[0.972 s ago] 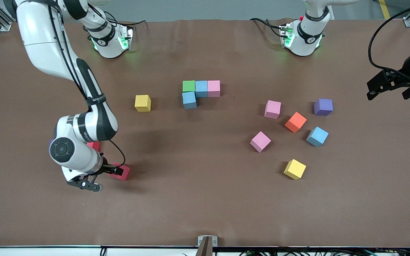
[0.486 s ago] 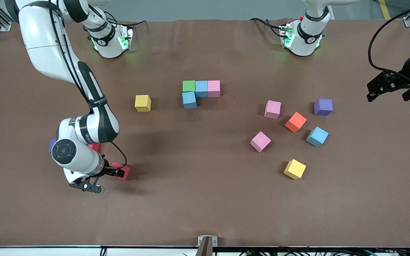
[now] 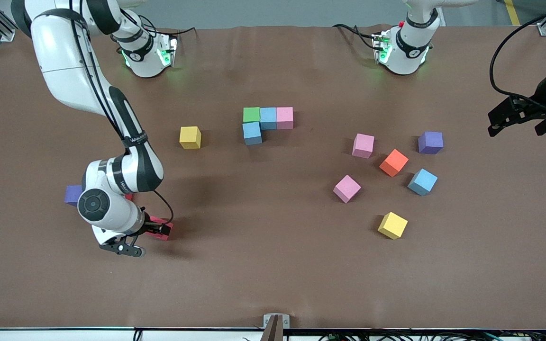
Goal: Arrange 11 blocks into digit 3
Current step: 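Grasp the red cube with the right gripper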
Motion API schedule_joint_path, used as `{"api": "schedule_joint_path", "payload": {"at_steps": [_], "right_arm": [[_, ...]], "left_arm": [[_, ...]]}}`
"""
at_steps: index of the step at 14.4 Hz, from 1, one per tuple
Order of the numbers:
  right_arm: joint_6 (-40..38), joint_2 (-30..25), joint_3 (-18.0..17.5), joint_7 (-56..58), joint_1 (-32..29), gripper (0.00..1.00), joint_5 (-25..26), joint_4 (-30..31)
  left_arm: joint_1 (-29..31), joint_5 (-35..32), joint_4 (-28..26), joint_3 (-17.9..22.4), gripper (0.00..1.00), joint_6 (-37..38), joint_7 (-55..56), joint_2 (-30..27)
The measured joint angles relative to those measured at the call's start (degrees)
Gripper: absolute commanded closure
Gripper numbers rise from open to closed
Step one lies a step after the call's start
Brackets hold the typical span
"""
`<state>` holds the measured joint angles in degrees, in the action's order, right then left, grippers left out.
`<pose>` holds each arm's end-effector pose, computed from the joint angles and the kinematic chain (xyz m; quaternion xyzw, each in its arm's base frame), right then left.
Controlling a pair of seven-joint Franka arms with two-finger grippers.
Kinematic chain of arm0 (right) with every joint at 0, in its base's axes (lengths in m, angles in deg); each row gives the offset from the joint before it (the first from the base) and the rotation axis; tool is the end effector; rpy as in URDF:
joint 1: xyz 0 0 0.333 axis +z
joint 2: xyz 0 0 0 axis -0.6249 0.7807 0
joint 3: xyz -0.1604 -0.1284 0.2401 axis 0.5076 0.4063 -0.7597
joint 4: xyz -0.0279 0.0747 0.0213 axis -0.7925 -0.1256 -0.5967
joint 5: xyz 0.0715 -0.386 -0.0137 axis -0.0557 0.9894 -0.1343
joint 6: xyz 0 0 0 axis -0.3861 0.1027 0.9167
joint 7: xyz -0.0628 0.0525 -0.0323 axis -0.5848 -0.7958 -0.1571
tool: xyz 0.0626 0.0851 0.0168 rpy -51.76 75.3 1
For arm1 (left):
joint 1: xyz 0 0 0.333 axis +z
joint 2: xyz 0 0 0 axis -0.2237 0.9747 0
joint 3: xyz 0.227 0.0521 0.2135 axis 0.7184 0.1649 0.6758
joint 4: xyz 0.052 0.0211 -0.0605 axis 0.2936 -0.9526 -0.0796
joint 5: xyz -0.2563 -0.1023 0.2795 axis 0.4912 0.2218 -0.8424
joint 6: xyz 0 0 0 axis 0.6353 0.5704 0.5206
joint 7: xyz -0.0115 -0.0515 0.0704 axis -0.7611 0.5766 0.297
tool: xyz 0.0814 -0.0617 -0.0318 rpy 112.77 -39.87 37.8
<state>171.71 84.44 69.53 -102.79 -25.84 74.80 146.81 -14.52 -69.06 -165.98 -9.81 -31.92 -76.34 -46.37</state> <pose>0.7046 0.1295 0.2186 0.9939 -0.1095 0.0029 0.0141 0.5632 -0.0462 0.6474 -0.9989 0.0057 -0.0429 0.0179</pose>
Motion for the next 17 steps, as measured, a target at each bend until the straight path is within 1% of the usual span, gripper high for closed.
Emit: {"api": "schedule_joint_path", "payload": {"at_steps": [3,4,6,7,8,9,12,14,17], "right_arm": [[1.14,0.73,0.0,0.25,0.17,0.19,0.0,-0.19],[1.28,0.98,-0.01,0.27,0.29,0.22,0.01,-0.33],[1.36,1.44,-0.01,0.31,0.5,0.32,0.03,-0.67],[1.38,1.56,-0.01,0.32,0.53,0.39,0.03,-0.71],[1.39,1.6,-0.01,0.38,0.54,0.43,0.04,-0.73],[1.4,1.59,-0.01,0.5,0.56,0.45,0.04,-0.81],[1.32,1.59,-0.14,0.67,0.8,0.53,0.05,-1.58],[0.74,1.51,-0.53,0.73,2.08,0.53,0.04,-2.52],[-2.46,1.07,-0.83,0.71,6.44,0.53,0.01,-3.72]], "left_arm": [[0.0,0.0,0.0,0.01,0.0,-0.83,0.0,0.66],[0.0,0.0,0.0,0.01,0.0,-1.13,0.0,0.87],[-0.04,0.0,-0.01,0.0,0.0,-1.77,0.0,1.27],[-0.1,0.0,-0.01,-0.01,0.0,-1.97,0.0,1.54],[-0.16,0.0,-0.02,-0.04,0.0,-2.1,0.0,1.86],[-0.19,0.0,-0.02,-0.05,0.0,-2.17,0.0,2.15],[-0.24,0.0,0.01,-0.05,0.0,-2.23,0.0,2.46],[-0.34,0.0,0.11,-0.07,0.0,-2.23,0.0,2.4],[-0.52,0.0,0.21,-0.1,0.0,-2.24,0.0,2.39]]}}
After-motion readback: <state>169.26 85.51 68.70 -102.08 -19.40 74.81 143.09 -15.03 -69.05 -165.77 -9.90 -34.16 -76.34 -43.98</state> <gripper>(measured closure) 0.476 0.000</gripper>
